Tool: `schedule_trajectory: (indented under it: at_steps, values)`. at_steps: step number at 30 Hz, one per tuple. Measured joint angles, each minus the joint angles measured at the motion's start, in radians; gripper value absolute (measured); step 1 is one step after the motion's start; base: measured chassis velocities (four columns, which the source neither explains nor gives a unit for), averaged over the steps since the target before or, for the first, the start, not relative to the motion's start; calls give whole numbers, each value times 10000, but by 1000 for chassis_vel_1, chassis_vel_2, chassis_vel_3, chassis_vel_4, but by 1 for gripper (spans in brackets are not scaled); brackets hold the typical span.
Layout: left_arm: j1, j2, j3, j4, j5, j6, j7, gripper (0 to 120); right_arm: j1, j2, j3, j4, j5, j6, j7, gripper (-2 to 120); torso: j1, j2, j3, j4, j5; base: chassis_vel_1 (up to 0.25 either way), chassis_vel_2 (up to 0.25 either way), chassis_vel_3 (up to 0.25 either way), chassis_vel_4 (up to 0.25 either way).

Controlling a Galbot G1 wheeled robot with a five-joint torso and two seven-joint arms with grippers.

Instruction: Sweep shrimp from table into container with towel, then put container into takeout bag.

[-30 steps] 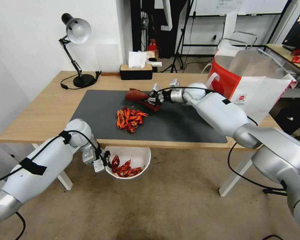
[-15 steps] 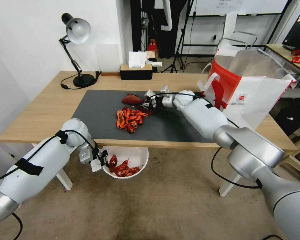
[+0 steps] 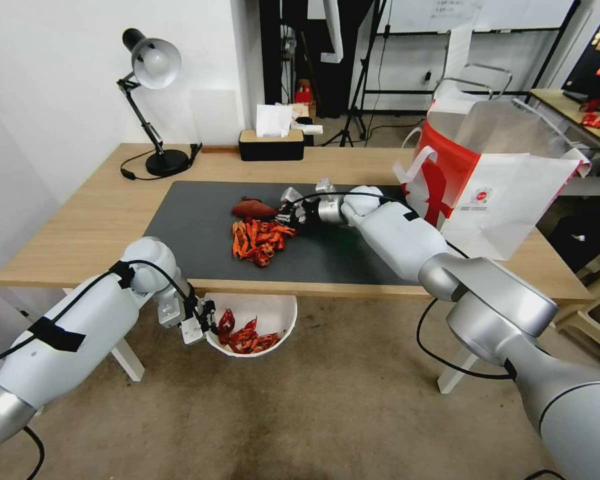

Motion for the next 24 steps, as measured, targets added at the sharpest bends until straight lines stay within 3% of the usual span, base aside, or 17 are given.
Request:
schedule_trajectory:
  at_steps: [11, 18, 24]
  values:
    - [-1, 81, -45, -37, -44, 19, -11, 0, -122, -779, -424, 711, 404, 68, -598, 10, 1, 1, 0, 3, 2, 0, 0, 0, 0]
    - [-113, 73, -33, -41, -85, 42, -21, 0, -241, -1600, -1062, 1975, 882, -172, -617, 10, 3, 1, 2, -13, -5, 0, 0, 0, 0]
    - [-138, 35, 2, -44, -89, 50, -22, 0, -322, -1981, -1352, 2693, 1125, -302, -617, 10, 4, -2, 2, -8, -4, 0, 0, 0, 0]
